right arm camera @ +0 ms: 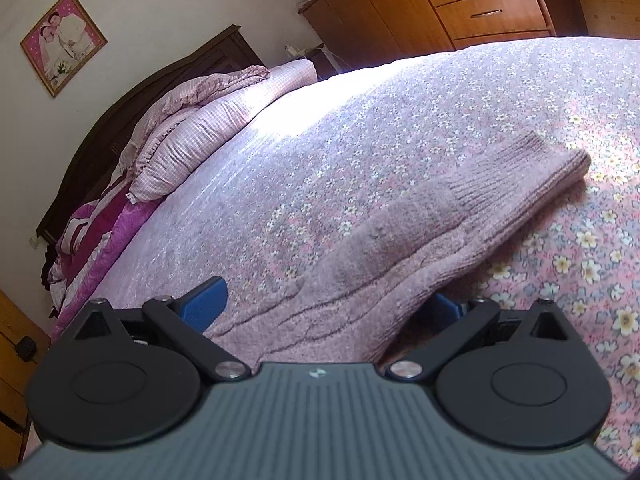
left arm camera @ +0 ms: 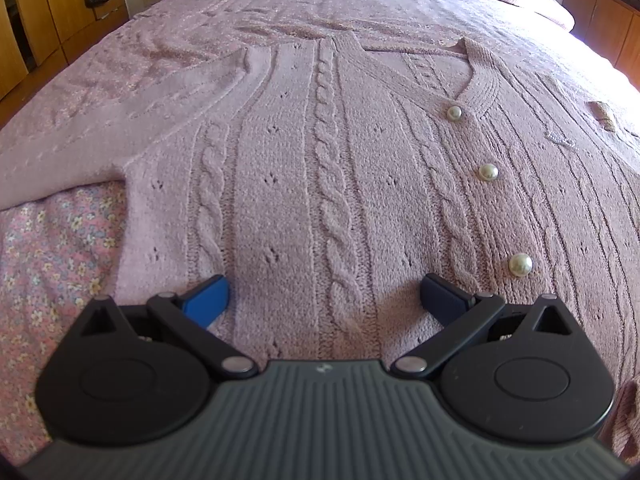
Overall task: Fold small clothes
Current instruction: 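Move the right gripper to the cardigan sleeve cuff and grasp it, then lift the sleeve cuff with the right gripper and fold it across the cardigan body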
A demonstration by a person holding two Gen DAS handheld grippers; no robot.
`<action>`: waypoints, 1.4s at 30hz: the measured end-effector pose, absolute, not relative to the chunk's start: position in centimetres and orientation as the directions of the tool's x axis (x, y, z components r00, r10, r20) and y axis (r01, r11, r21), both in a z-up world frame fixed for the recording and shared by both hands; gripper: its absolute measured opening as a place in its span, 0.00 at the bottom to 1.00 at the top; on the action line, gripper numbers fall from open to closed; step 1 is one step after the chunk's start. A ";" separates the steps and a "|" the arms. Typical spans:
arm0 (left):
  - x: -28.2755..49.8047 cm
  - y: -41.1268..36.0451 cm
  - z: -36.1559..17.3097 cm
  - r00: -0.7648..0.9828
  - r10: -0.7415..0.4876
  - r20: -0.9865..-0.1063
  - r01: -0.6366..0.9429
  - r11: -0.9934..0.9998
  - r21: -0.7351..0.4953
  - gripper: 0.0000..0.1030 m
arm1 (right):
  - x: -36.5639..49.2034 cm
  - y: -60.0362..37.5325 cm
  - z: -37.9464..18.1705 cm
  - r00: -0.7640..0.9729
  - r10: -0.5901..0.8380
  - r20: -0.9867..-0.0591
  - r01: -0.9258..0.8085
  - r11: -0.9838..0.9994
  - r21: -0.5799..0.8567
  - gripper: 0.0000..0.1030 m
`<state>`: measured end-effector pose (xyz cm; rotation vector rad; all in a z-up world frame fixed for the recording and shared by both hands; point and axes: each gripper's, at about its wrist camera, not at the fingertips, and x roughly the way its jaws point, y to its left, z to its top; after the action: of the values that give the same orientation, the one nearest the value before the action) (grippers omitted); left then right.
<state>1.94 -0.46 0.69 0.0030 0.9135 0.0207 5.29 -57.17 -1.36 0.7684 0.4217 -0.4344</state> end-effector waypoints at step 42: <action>1.8 2.4 5.4 0.679 0.017 -0.734 0.005 1.000 0.028 1.00 | 3.9 -37.3 13.9 0.965 0.054 -0.257 0.114 0.797 0.594 0.12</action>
<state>1.77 2.44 5.37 0.0285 0.8247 0.0065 3.89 -37.25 13.87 0.6502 0.2691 -0.0322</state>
